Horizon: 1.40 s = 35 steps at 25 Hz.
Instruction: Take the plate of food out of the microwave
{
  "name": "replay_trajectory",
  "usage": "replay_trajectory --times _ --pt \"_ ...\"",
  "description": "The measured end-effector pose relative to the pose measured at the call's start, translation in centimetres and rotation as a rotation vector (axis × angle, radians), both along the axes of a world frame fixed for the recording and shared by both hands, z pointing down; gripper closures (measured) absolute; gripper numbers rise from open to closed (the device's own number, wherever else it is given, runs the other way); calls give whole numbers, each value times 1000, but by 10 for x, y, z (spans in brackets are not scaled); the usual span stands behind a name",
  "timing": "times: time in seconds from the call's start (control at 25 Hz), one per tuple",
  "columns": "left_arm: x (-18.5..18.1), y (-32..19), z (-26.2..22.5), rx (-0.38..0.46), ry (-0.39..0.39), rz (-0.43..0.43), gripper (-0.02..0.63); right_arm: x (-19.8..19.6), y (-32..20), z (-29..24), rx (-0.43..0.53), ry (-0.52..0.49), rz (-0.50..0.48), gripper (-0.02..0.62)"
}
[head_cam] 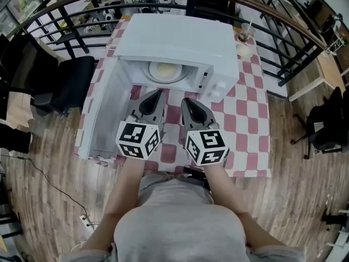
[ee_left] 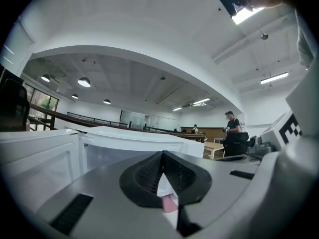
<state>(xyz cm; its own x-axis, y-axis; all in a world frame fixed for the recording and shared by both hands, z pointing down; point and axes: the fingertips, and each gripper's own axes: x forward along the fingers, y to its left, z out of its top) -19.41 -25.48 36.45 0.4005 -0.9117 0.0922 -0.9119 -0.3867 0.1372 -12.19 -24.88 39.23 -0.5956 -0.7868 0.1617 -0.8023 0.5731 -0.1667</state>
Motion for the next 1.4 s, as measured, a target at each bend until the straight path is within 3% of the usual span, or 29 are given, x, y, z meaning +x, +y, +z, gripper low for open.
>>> replay_trajectory --times 0.44,0.48,0.52,0.64,0.92,1.16,1.4 --pt "-12 -16 12 -15 -4 49 603 -18 -20 3 -8 -16 56 561" --pt "-14 -17 12 -15 -2 50 603 -21 -22 2 -6 -27 55 521" --pt "-16 -18 12 -16 0 50 603 -24 -23 2 -4 -43 52 442" --pt "-23 -20 15 -22 6 47 603 -30 -27 4 -10 -101 52 380" --pt "-35 -26 25 -36 4 54 603 -37 -48 37 -182 -215 100 264" --pt "-45 -32 33 -52 6 58 603 -49 -62 77 -388 -301 137 265" --pt "-50 -41 42 -63 9 69 603 -61 -82 95 -475 -446 213 265"
